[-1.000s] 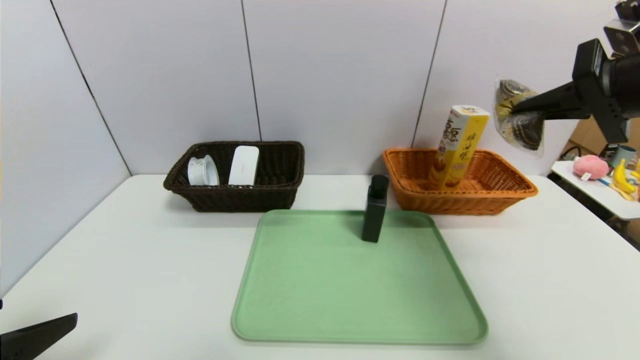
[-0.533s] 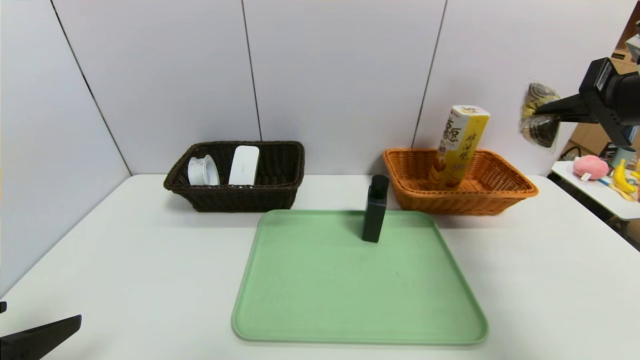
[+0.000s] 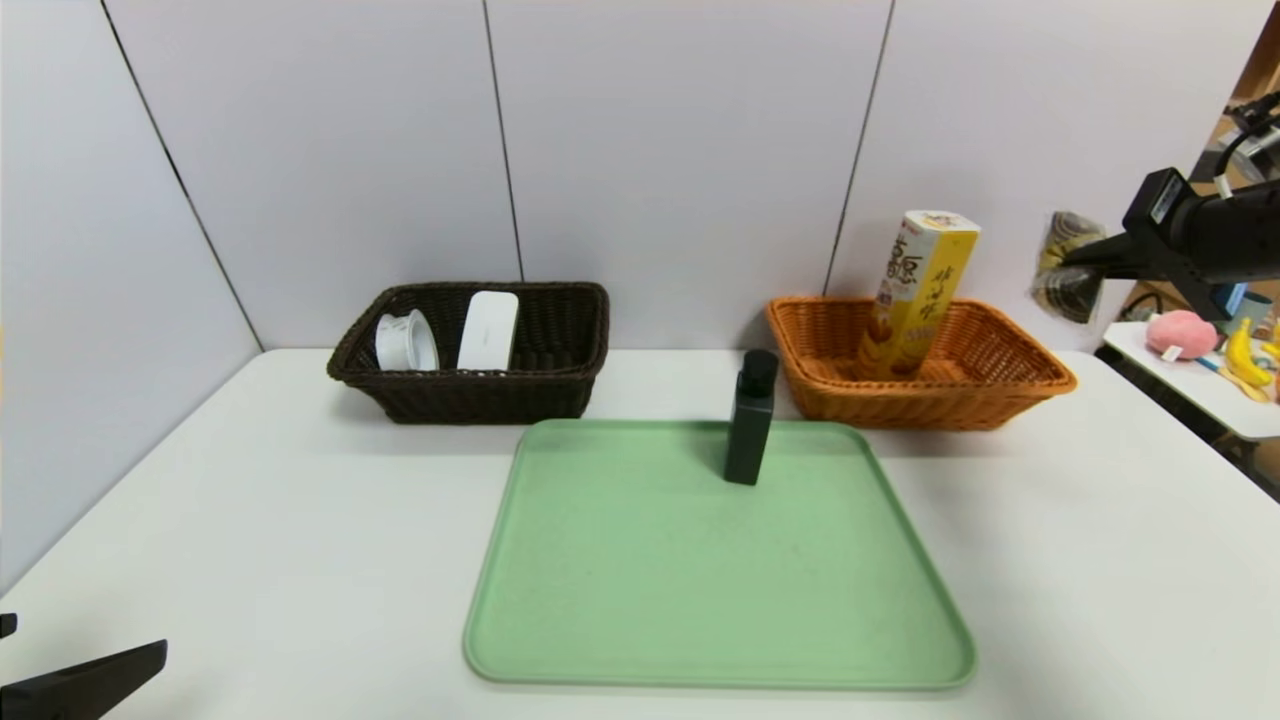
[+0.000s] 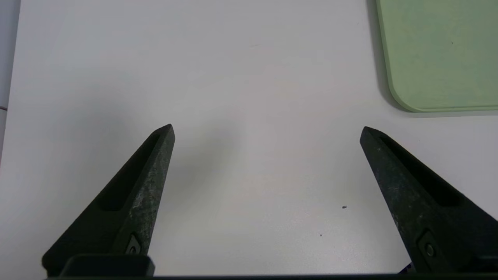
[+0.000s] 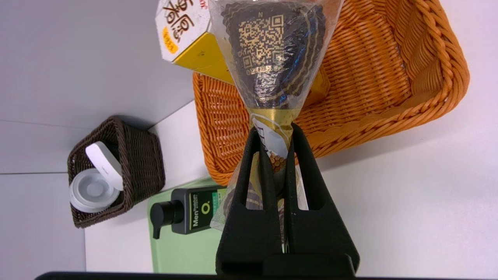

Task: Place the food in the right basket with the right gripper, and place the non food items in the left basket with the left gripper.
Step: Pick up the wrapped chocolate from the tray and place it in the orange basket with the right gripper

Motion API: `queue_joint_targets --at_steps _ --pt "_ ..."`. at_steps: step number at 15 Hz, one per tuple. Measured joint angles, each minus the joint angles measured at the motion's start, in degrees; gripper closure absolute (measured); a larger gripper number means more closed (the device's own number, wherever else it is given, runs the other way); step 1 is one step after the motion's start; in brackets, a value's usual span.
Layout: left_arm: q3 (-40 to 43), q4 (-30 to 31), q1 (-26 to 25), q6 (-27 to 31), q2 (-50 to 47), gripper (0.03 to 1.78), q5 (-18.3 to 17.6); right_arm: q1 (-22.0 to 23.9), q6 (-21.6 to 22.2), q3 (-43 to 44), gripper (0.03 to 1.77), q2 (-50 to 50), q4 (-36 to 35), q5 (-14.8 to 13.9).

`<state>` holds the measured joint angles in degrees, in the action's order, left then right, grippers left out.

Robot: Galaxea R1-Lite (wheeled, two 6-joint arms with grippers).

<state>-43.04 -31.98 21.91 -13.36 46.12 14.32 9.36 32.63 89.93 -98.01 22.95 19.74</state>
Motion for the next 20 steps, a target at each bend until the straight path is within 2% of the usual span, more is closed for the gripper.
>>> queue_joint_targets --at_steps 4,7,13,14,17,20 --pt "-0.3 0.28 -0.02 0.17 0.13 0.12 0.45 0.13 0.27 -1.1 1.7 -4.55 -8.13 -0.8" --pt "-0.56 0.54 -0.02 0.27 0.38 0.12 0.44 0.3 0.29 -1.29 1.7 -8.16 -10.62 -2.43" --pt "-0.65 0.59 0.02 0.35 1.07 0.12 0.41 0.67 0.07 -1.06 1.7 -13.03 -12.96 -2.54" --pt "-0.65 0.59 0.06 0.35 1.23 0.12 0.37 0.61 0.0 -1.16 1.63 -13.42 -12.98 -2.57" --pt "-0.59 0.61 0.06 0.3 1.45 0.12 0.33 0.48 -0.11 -0.9 1.14 -14.34 -13.79 -2.49" --pt "-0.56 0.56 0.02 0.28 1.45 0.12 0.33 0.48 0.05 -0.57 0.8 -15.14 -15.74 -2.51"
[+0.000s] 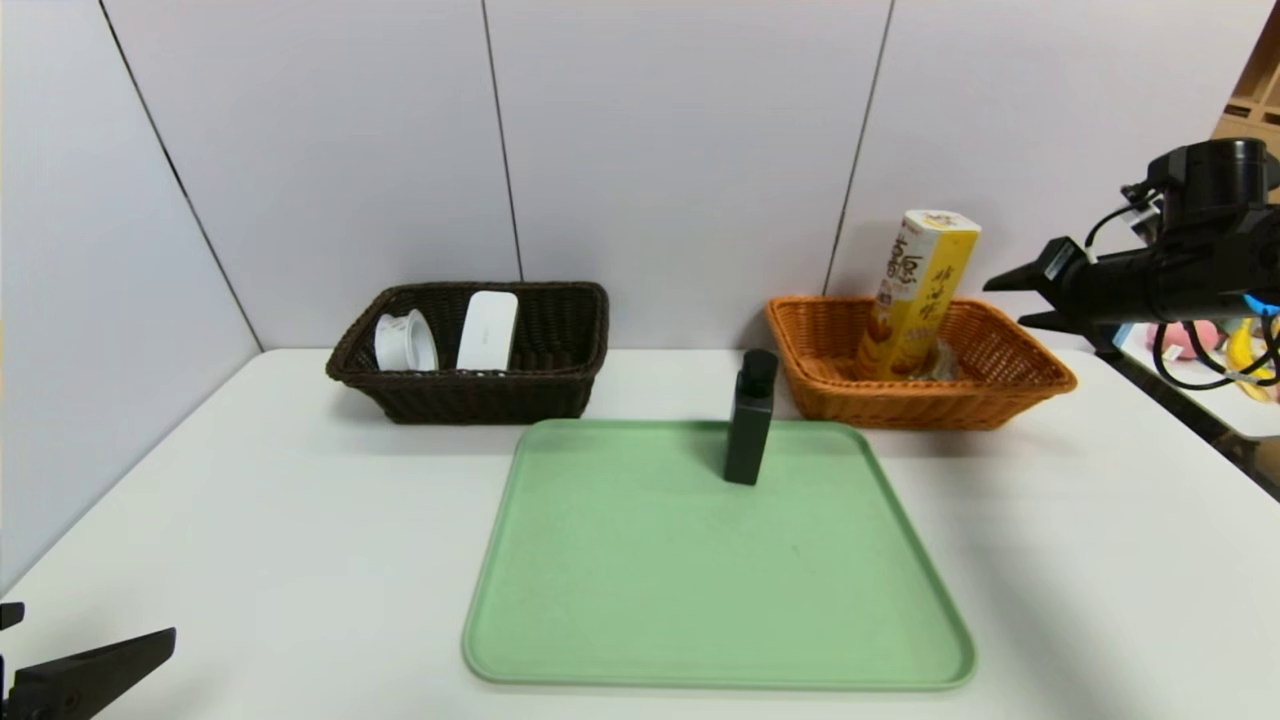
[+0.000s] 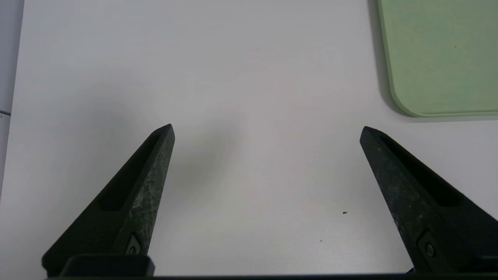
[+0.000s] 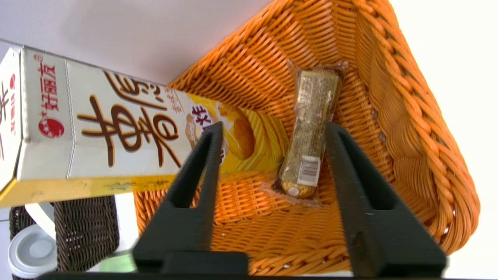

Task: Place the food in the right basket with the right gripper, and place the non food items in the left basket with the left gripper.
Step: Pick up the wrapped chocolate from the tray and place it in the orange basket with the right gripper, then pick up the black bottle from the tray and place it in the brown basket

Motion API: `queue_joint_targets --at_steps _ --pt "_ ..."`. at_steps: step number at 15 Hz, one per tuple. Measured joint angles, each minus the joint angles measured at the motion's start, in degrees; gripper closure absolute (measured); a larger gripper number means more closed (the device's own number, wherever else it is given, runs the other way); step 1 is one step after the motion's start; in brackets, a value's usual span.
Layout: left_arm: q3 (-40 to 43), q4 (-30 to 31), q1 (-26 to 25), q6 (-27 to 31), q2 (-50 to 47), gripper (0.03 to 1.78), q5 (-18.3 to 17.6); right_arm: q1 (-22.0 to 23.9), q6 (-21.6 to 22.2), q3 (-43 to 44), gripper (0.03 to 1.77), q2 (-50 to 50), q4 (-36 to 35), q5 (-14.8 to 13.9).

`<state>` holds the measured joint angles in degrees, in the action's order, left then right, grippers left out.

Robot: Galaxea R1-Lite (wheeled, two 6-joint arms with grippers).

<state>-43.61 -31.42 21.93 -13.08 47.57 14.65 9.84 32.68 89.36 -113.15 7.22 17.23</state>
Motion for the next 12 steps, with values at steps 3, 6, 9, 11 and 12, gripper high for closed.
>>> queue_joint_targets --at_steps 3,6,9,11,12 --pt "-1.54 0.05 0.04 0.63 0.48 0.12 0.0 -0.28 1.16 0.63 0.57 0.87 -1.66 0.29" --pt "-4.84 0.27 0.11 3.83 3.25 0.12 -0.49 -2.27 4.08 0.28 0.42 2.96 -3.3 -1.74" --pt "-7.77 4.72 1.11 5.07 9.18 0.12 -2.97 -3.06 3.73 -0.63 0.31 5.68 -0.74 -6.27" --pt "-8.98 10.03 3.12 5.17 14.4 0.12 -4.35 -3.69 1.02 -2.47 0.26 7.58 -1.0 -9.76" --pt "-9.4 12.84 4.52 4.99 17.31 0.12 -4.44 -3.84 -0.07 -2.65 0.24 8.34 -1.02 -11.45"
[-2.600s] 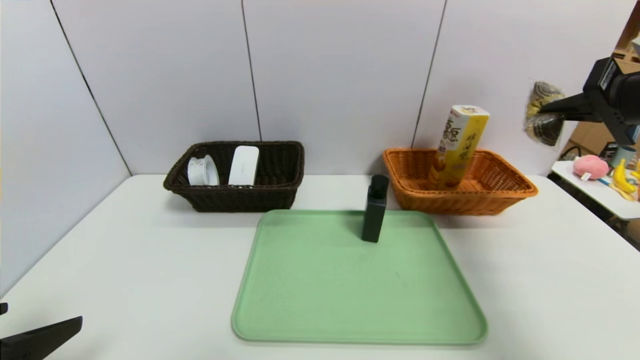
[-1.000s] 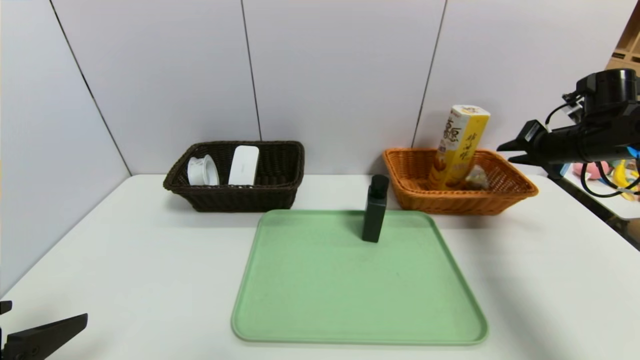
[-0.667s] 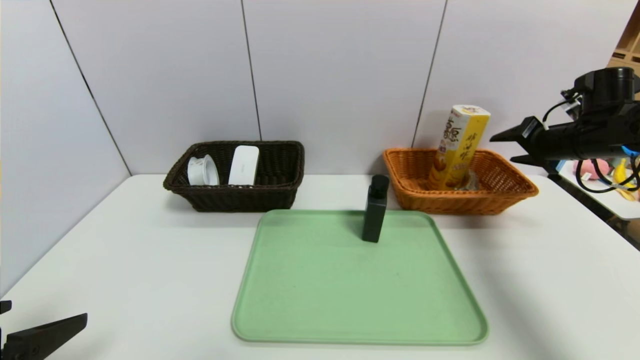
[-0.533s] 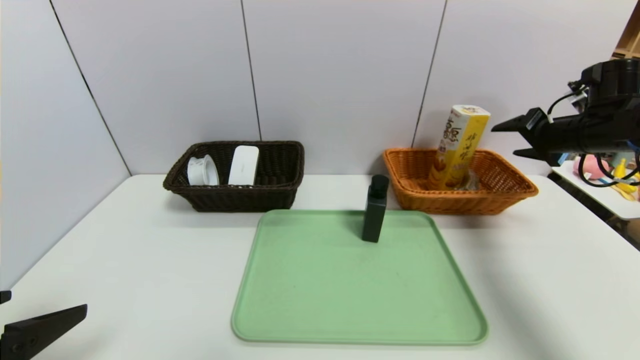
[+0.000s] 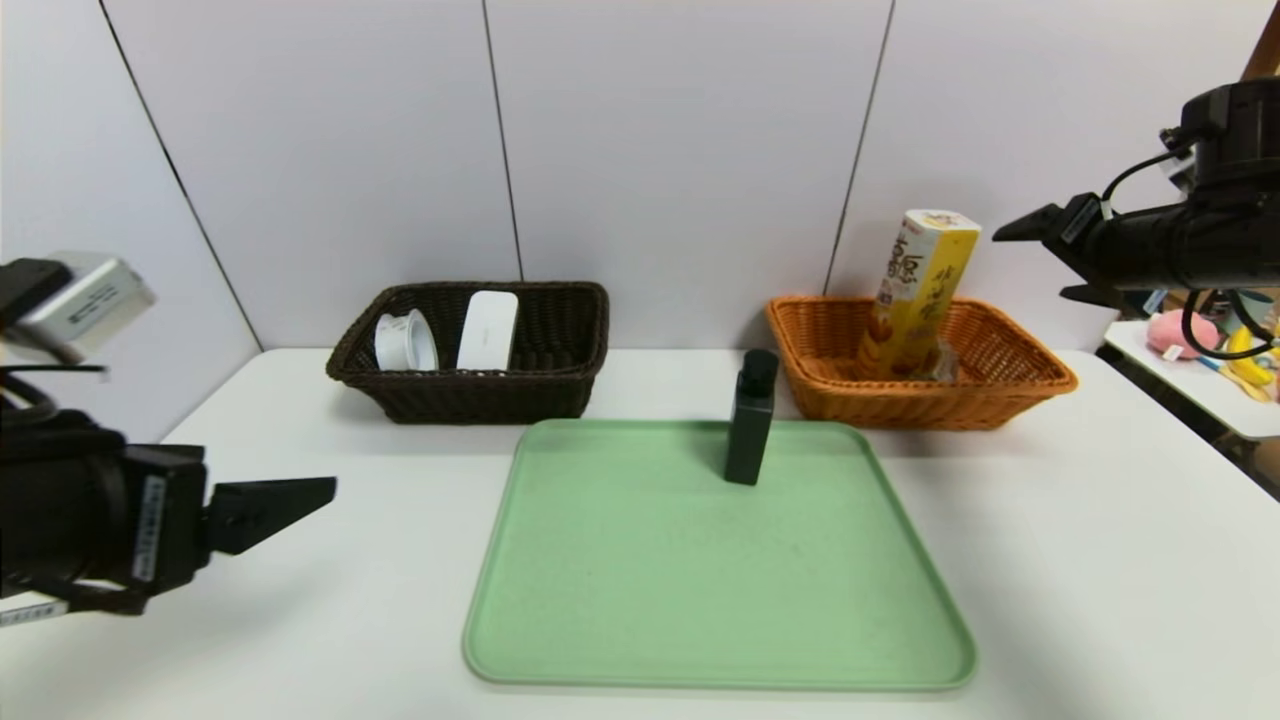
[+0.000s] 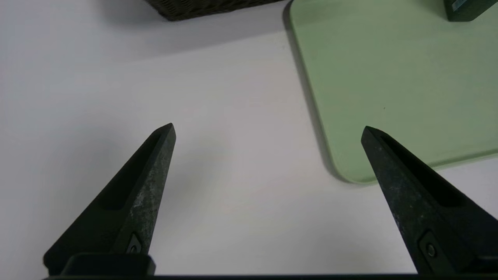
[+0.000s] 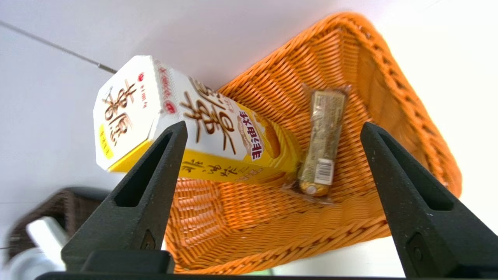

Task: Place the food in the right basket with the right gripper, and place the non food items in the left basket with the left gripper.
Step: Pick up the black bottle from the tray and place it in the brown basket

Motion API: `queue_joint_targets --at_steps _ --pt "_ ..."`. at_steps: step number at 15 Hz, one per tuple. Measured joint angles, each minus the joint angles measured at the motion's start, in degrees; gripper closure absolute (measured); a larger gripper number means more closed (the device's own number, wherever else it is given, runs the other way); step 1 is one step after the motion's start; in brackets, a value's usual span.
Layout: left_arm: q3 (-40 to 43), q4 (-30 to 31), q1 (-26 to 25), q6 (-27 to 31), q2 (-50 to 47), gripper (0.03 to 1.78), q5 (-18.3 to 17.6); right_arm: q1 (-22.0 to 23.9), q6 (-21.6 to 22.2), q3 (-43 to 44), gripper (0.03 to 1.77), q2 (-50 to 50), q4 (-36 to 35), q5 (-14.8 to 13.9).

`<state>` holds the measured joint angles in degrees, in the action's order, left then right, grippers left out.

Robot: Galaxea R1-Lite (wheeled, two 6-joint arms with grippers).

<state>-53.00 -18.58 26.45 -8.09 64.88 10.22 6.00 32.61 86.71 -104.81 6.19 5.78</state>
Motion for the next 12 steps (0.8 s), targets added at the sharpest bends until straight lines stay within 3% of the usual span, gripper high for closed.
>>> queue_joint_targets --at_steps 2,6,12 --pt "-0.4 6.86 3.86 -2.05 6.68 0.12 0.61 -0.11 0.51 1.49 0.21 0.9 -0.22 -2.61" --pt "-0.49 20.69 11.8 -6.67 19.57 0.12 5.74 0.33 1.48 3.06 0.16 1.78 -1.93 -7.03" --pt "-1.05 40.96 23.69 -11.06 37.4 0.12 16.26 0.23 -3.89 -2.71 0.12 5.4 -2.76 -7.64"
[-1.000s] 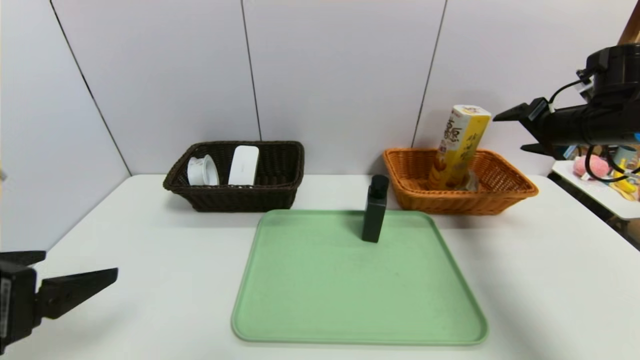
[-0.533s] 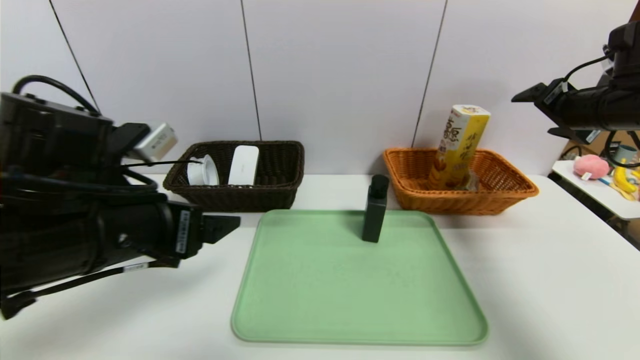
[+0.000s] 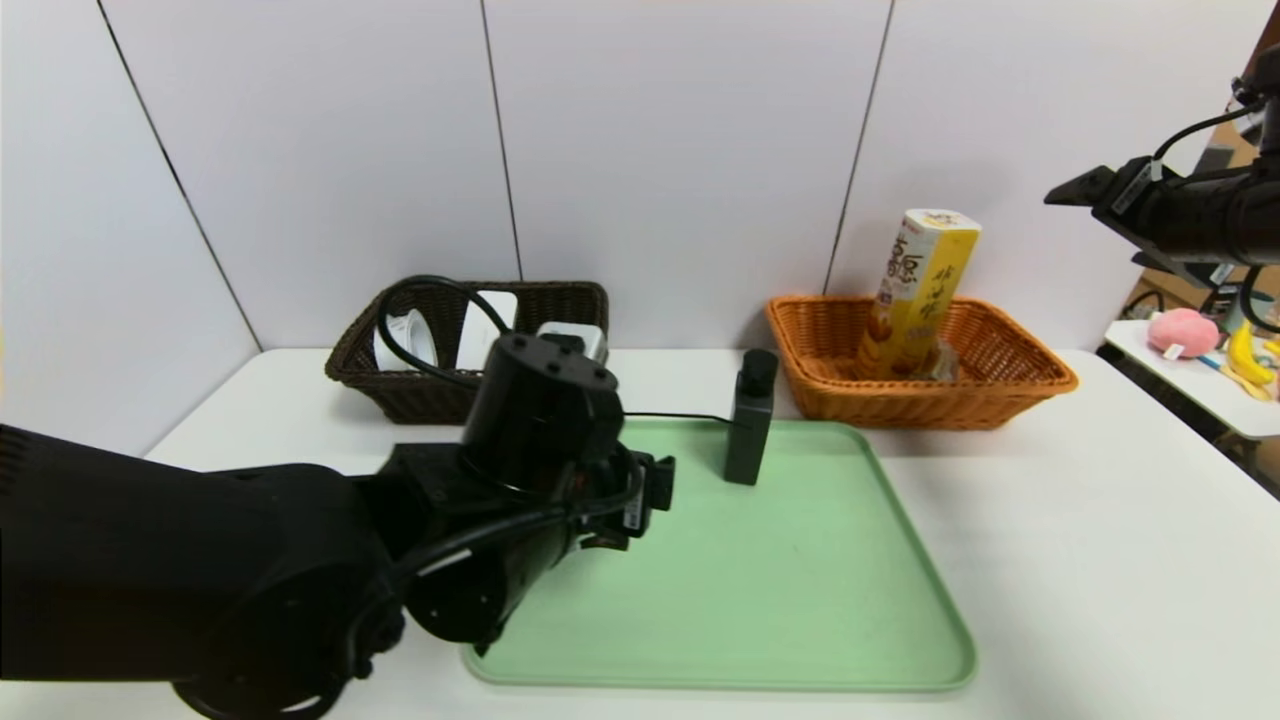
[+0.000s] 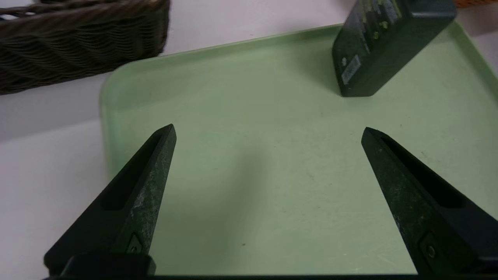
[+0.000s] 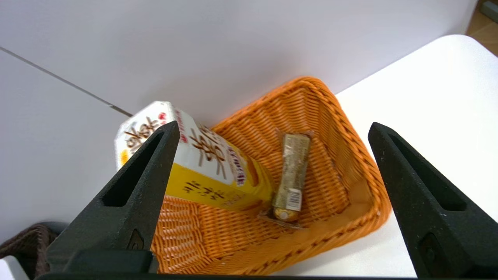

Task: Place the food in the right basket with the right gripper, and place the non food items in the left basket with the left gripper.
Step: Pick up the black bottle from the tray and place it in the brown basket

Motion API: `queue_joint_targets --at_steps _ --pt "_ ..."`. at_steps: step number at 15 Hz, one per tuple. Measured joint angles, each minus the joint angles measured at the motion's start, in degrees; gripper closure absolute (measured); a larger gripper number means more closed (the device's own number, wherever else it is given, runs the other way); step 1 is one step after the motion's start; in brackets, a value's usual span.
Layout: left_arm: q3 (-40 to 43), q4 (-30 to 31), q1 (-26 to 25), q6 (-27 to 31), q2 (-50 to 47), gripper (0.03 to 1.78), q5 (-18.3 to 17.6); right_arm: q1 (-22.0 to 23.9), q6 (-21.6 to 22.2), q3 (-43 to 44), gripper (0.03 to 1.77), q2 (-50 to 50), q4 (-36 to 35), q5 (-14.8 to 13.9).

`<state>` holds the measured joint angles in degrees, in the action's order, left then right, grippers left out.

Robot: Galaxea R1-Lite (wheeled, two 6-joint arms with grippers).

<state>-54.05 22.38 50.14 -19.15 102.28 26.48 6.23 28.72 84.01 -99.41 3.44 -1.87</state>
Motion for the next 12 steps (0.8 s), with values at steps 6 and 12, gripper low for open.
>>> queue_joint_targets --at_steps 6,12 --pt "-6.56 4.88 4.02 -1.24 10.79 0.12 4.02 0.52 -19.13 -5.71 0.11 5.42 -0.9 4.56" --pt "-15.54 4.1 5.75 -0.74 17.87 0.12 7.2 0.73 -36.29 -19.79 0.11 12.73 -6.28 13.91"
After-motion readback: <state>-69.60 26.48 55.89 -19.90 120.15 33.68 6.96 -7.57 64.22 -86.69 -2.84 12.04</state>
